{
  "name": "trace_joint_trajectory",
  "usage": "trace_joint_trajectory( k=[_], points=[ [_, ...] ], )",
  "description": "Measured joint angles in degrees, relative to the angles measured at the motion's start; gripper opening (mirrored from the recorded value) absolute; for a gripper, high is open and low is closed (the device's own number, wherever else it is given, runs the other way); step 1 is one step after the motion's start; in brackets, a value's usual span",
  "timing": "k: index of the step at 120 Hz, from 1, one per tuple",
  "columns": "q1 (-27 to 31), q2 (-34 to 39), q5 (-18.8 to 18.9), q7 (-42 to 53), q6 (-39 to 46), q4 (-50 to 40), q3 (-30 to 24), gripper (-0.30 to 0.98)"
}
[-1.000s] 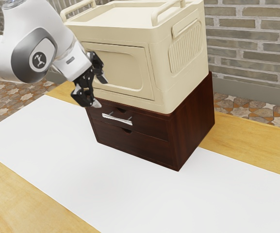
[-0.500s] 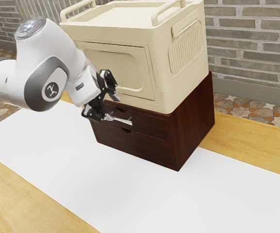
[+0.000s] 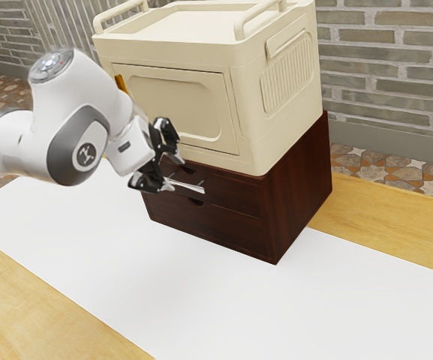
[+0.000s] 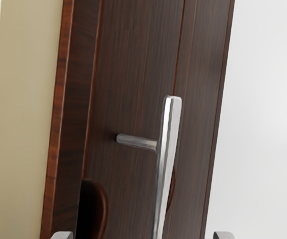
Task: Pull the drawer handle with one arm to open the drawer
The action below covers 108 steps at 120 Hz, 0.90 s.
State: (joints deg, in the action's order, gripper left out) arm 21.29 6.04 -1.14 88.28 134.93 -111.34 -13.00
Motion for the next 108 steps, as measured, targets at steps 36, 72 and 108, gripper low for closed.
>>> trace_joint_trajectory(
  k=[36, 72, 108],
  points=[
    [0.02, -1.75, -0.2, 0.65, 0.79, -0.08, -0.01, 0.19],
    [0.04, -2.39, -0.27, 1.03, 0.97, -0.44, -0.01, 0.11],
    [-0.21, -0.27, -0.41, 1.11, 1.4, -3.34, -0.25, 0.09]
  ],
)
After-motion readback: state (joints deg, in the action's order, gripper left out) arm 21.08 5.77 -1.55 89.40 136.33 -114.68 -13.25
